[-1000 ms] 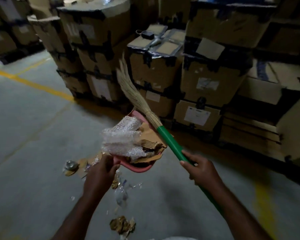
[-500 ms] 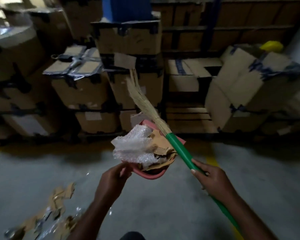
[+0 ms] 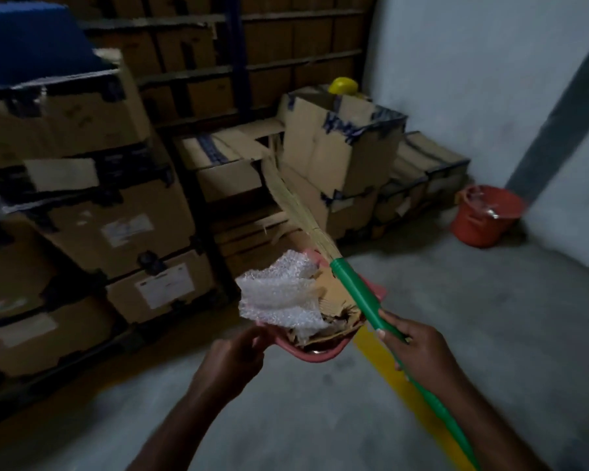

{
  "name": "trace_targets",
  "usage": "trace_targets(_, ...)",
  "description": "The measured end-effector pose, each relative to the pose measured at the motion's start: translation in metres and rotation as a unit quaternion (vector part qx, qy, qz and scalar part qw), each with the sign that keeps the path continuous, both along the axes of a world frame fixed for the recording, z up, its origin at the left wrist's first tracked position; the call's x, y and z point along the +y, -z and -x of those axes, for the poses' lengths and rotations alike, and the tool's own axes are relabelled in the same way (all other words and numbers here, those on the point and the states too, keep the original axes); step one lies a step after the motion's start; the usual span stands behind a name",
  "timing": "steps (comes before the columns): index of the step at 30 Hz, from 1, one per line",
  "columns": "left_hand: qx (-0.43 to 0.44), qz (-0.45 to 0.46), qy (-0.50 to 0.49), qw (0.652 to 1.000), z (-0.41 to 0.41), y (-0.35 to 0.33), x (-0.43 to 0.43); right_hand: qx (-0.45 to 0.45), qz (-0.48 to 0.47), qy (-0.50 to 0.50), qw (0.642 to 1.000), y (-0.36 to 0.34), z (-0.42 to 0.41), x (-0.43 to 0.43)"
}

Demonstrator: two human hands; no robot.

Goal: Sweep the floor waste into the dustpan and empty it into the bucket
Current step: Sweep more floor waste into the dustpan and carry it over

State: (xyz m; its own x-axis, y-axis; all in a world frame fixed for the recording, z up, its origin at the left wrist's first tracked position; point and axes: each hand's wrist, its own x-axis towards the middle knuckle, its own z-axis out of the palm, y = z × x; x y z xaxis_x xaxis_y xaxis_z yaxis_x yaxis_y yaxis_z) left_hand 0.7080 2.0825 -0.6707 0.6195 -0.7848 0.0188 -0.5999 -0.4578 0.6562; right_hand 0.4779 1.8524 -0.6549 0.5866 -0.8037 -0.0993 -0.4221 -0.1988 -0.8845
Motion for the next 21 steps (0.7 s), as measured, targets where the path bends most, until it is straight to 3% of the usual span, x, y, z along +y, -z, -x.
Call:
trace_targets(7,-0.067,-0.028,0.131,0.989,-0.035,0.023,-0.053,-0.012,0.015,0.107,0.994,-0.005,0.016,-0.003)
trace_targets(14,-0.164,0.008,0.169,0.972,-0.041,0.023,-0.117,0.008,0.016,0.165,0.986,-0.003,0.037,-0.016)
trace_targets(21,-0.178,0.02,0.204,0.962,-0.026,0.023,-0.2,0.005,0.018,0.21,0.978,0.007,0.056,-0.072)
